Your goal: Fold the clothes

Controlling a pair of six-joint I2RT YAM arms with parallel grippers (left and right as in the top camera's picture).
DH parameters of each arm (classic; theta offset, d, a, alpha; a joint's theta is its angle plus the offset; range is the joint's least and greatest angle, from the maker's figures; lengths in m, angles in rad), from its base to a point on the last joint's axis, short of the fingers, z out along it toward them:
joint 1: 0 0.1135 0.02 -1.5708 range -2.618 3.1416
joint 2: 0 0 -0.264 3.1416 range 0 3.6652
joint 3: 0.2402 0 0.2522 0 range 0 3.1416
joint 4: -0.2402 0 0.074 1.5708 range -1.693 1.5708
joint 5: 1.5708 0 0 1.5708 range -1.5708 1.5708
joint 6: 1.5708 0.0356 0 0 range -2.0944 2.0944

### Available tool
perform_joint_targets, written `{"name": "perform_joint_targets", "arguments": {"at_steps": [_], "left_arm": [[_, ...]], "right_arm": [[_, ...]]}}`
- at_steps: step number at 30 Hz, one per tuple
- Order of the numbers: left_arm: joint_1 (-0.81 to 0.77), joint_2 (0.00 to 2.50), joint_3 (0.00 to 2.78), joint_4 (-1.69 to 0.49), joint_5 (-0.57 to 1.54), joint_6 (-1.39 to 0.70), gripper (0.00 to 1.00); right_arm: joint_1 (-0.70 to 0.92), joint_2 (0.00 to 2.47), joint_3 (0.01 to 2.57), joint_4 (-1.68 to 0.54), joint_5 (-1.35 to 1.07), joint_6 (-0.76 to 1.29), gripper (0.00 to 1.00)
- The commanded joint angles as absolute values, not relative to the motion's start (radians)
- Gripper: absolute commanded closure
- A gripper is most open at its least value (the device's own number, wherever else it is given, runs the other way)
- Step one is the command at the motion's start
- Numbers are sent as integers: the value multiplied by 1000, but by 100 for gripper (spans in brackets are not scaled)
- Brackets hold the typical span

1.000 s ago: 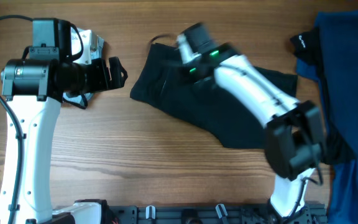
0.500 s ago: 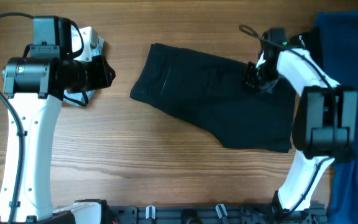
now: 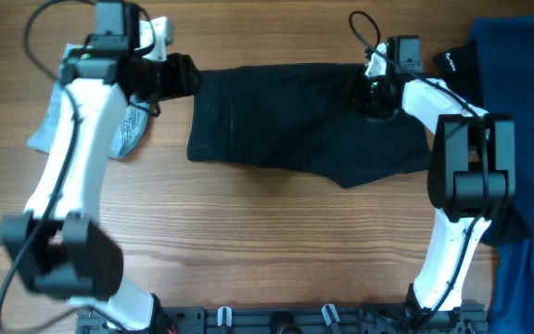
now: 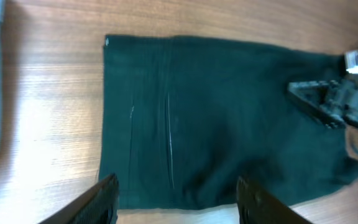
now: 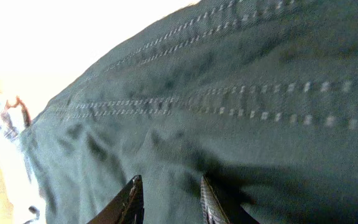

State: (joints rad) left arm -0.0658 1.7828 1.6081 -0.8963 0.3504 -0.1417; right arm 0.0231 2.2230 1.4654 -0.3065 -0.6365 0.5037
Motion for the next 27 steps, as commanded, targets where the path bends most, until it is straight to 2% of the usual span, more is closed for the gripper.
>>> {"name": "perform_joint_targets", "arguments": {"at_steps": [1, 4, 6, 8, 12, 14, 16, 19, 22, 27], "left_arm": [[-75, 1927, 1623, -759, 364, -166, 41], [-66, 2044, 1623, -607, 316, -169, 42], [-60, 2121, 1623, -512, 302, -173, 36], [-60, 2164, 1623, -467, 302, -173, 35], [-60, 2227, 1623, -405, 301, -189, 38], [-60, 2240, 1623, -399, 301, -189, 43], [-60, 2246, 1623, -402, 302, -190, 55], [-59, 2237, 1623, -412, 342, -192, 94], [-52, 2196, 1624, -430, 351, -204, 95], [-47, 2105, 1624, -495, 351, -203, 96]], "right_arm": [[-4, 2090, 1481, -385, -756, 346, 63], [-3, 1954, 1481, -534, -740, 240, 61], [-3, 1865, 1481, -645, -716, 198, 61], [-3, 1831, 1481, -698, -701, 171, 61], [-4, 1789, 1481, -796, -630, 134, 61], [-4, 1790, 1481, -812, -584, 133, 60], [-4, 1790, 1481, -813, -543, 133, 60], [-4, 1790, 1481, -800, -426, 141, 58], [-9, 1793, 1481, -777, -273, 239, 51], [-68, 1798, 1481, -677, -173, 287, 44]]}}
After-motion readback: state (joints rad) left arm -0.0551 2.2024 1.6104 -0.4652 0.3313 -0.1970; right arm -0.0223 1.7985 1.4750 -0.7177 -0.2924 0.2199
